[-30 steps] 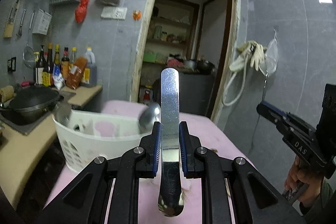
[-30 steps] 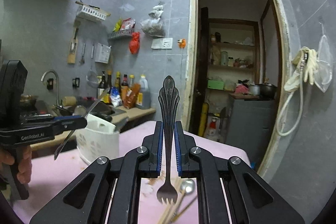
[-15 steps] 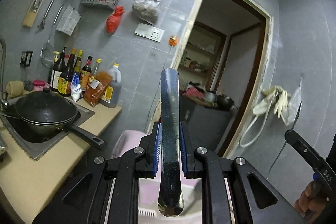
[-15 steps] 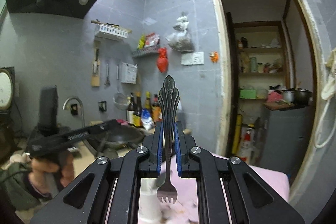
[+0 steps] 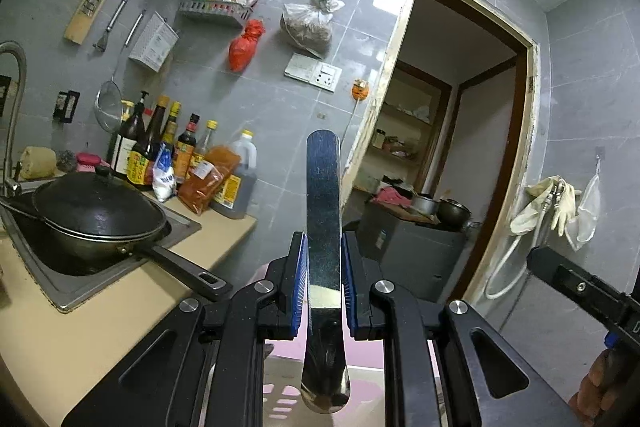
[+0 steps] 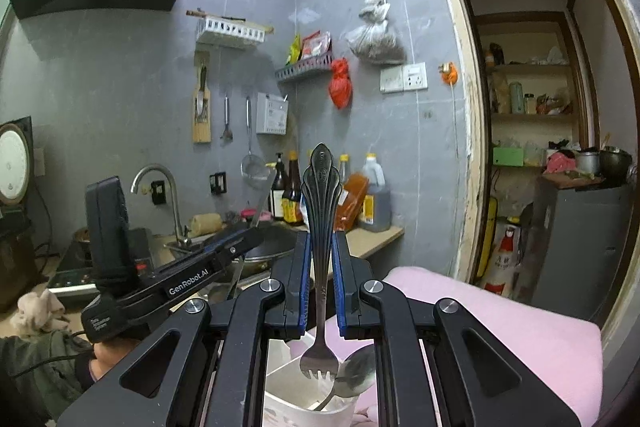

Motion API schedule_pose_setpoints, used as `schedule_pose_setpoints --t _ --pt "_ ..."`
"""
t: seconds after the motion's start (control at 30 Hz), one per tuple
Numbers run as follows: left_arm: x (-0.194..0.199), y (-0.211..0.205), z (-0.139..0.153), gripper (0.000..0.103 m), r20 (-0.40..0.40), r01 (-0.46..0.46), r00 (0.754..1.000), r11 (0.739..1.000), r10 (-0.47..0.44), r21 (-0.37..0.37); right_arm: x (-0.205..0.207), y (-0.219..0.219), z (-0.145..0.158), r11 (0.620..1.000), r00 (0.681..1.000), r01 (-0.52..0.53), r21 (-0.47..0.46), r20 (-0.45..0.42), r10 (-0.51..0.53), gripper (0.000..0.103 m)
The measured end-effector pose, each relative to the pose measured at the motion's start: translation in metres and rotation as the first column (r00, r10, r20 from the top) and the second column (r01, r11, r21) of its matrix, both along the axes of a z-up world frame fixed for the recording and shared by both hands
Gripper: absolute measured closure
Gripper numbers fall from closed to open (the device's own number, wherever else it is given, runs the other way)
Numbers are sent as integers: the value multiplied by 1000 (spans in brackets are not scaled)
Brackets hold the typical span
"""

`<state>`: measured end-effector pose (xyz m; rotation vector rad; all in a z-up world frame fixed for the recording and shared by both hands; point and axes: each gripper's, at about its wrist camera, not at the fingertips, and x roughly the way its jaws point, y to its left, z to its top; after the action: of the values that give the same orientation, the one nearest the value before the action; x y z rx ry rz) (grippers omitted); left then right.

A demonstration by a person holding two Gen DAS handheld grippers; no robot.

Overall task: Organize utensils
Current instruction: 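Carry the fork and knife over the white caddy and lower them in, then open both tools to release the fork and knife into the caddy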

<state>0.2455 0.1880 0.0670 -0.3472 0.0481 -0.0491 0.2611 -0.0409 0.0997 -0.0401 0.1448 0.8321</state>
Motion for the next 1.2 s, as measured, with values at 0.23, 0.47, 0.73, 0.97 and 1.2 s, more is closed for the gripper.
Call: schedule_pose_setpoints --t 0.23,0.47,0.73,0.97,1.2 --pt "-3 -2 -16 89 29 -35 999 999 35 17 11 5 -17 1000 999 -9 -16 -54 8 95" --pt "-7 -14 -28 89 4 -60 998 994 60 90 13 2 -30 1000 996 -15 -23 -86 13 95" --pt "-16 -20 -32 89 -54 -39 997 989 47 140 14 3 -38 999 992 -34 -42 -121 29 94" --pt "-23 -21 -34 87 -127 17 992 988 3 152 9 4 -38 997 993 -36 -64 -111 29 80" --pt "-34 -26 -20 73 -162 52 986 990 -31 128 -2 -6 -24 999 998 -12 -36 -69 10 72"
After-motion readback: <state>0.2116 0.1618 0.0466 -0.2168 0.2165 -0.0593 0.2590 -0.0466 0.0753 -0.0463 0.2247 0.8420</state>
